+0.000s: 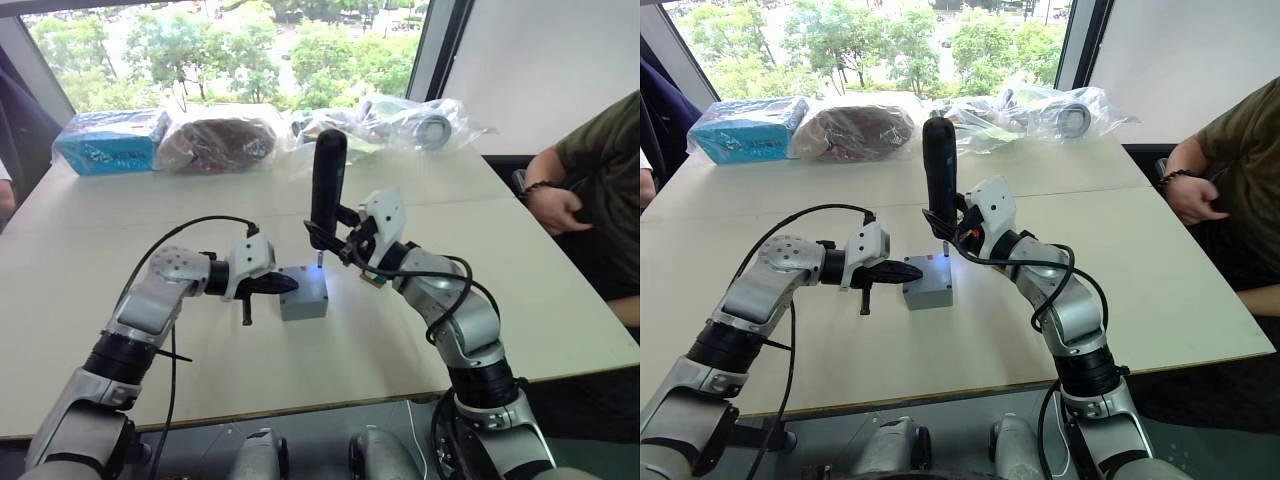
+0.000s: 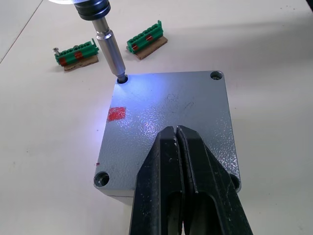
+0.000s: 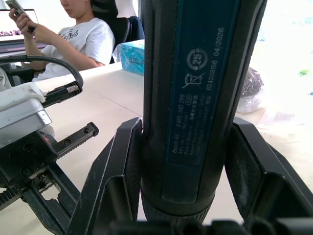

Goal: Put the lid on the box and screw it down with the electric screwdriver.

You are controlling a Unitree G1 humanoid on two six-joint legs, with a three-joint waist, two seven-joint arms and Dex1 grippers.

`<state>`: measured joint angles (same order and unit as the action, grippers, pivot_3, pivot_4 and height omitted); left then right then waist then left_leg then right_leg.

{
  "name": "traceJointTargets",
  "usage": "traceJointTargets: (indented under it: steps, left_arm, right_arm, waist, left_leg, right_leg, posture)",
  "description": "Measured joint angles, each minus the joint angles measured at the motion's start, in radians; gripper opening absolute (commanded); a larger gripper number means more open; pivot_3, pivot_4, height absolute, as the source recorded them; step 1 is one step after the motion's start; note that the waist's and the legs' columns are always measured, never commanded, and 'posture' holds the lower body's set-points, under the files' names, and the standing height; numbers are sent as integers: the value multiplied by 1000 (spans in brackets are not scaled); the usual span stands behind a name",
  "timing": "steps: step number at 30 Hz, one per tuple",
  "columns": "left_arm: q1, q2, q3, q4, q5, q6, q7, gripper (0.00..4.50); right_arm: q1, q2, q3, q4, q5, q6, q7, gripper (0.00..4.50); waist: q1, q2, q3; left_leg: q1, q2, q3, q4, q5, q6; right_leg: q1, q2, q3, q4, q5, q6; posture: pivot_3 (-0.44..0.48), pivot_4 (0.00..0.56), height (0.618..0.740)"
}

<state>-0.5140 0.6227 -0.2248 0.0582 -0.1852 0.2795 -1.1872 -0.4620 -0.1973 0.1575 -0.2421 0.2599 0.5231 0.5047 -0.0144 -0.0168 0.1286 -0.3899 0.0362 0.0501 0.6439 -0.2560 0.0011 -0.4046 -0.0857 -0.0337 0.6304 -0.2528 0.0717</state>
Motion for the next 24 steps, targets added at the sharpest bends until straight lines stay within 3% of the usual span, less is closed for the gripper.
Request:
traceJointTargets:
  steps: [14,17,24]
  left_arm:
    - [0,-7,1,-5,-2,0,1,0]
    - [-1,-15,3,-9,-4,0,3,0]
    - [-15,-35,11,-45,-47,30,4,0]
  right_arm:
    - [-56,-27,-9,-14,12,90,-1,1887]
    - [-83,-26,-59,-35,52,153,-18,1887]
    - [-172,-26,-246,-81,228,378,-108,1887]
  waist:
    - [2,4,3]
    - [4,6,7]
    - [5,13,21]
  left_leg:
    - [-2,-1,-1,-3,0,0]
    - [-4,-4,0,-7,0,0]
    - [-37,-6,-1,3,2,-2]
  right_leg:
    - [-3,-5,-1,-2,0,0]
    - [-5,-8,-1,-3,0,-1]
    - [-28,-9,-4,2,5,5]
  posture:
    - [0,150,740]
    - [0,150,740]
    - [0,150,740]
